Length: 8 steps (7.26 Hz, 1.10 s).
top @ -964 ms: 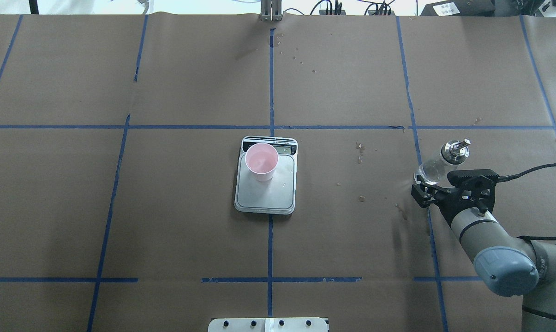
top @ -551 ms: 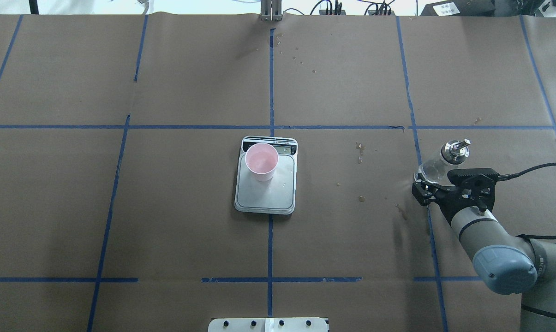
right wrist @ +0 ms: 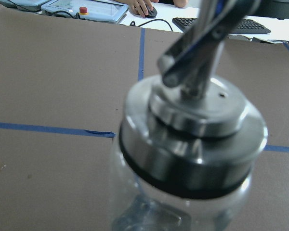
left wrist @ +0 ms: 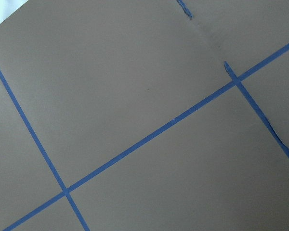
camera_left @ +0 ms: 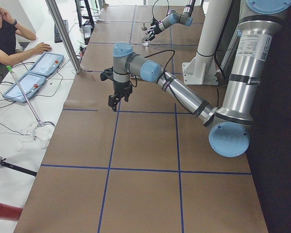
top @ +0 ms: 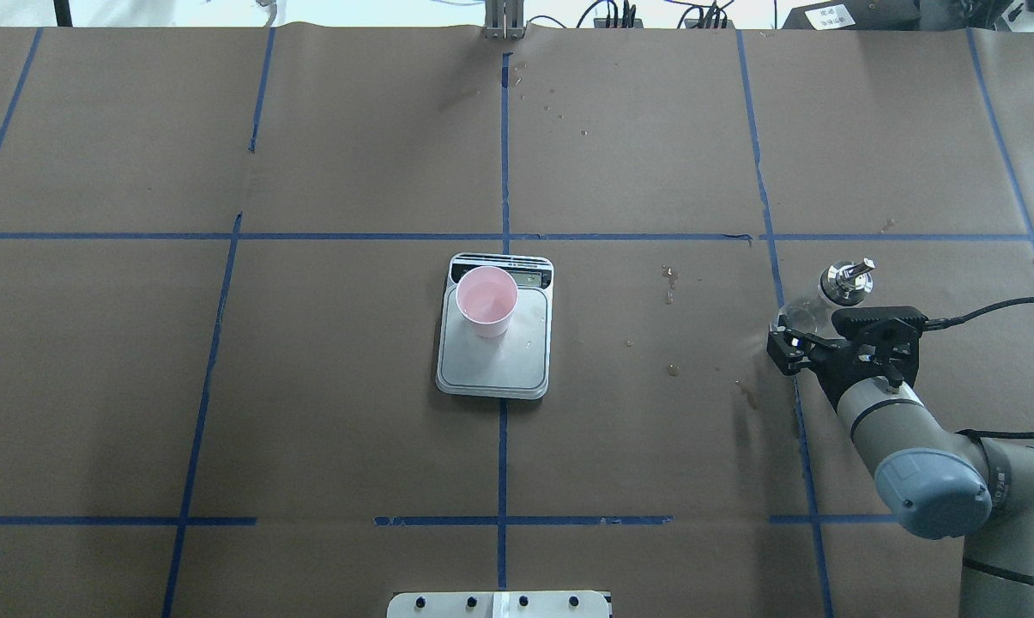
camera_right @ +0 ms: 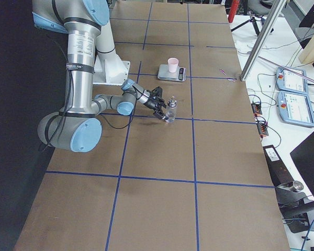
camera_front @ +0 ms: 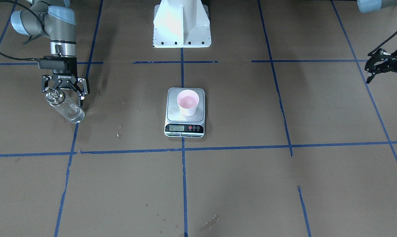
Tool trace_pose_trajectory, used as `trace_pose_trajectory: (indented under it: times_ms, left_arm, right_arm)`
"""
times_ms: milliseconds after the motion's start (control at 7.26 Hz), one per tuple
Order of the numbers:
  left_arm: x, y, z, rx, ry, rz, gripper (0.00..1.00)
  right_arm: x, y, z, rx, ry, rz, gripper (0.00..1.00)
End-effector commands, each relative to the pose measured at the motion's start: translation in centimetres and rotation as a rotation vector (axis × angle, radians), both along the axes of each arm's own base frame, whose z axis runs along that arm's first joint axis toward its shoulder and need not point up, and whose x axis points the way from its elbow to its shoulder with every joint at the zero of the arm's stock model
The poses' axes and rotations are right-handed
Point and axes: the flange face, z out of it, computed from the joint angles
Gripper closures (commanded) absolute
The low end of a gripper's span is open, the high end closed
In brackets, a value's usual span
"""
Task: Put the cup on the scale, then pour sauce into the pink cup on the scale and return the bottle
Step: 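Close the right gripper around the glass sauce bottle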
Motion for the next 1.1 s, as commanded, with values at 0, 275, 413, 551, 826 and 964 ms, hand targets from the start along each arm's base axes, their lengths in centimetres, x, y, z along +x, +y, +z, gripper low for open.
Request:
trace_pose_trajectory:
  times_ms: [0,275,413,551,826,964]
  left_arm:
    - [0.0,0.0,-0.1,0.001,0.001,-0.001,0.0]
    - [0.0,0.1,-0.1,0.002,0.002,-0.001,0.0]
    - [0.0,0.1,-0.1,0.002,0.002,-0.001,0.0]
    - [0.0,0.0,-0.2,0.003,0.002,-0.002,0.0]
    - [0.0,-0.1,-0.5,-0.002,0.006,-0.012,0.0]
    - [0.0,0.0,-0.7,-0.016,0.014,-0.037,0.0]
  right_arm:
    - [-1.1,-0.8,-0.3,0.006,0.0,0.004,0.0]
    - [-0.9,-1.1,-0.1,0.005,0.003,0.011,0.0]
    - [-0.7,-1.3,-0.1,0.004,0.002,0.016,0.01]
    - [-0.3,-1.8,-0.2,0.003,-0.002,0.025,0.15]
    - [0.9,-3.3,-1.1,0.032,-0.01,0.039,0.91]
    - [1.3,-4.2,-2.3,0.052,-0.04,0.041,1.0]
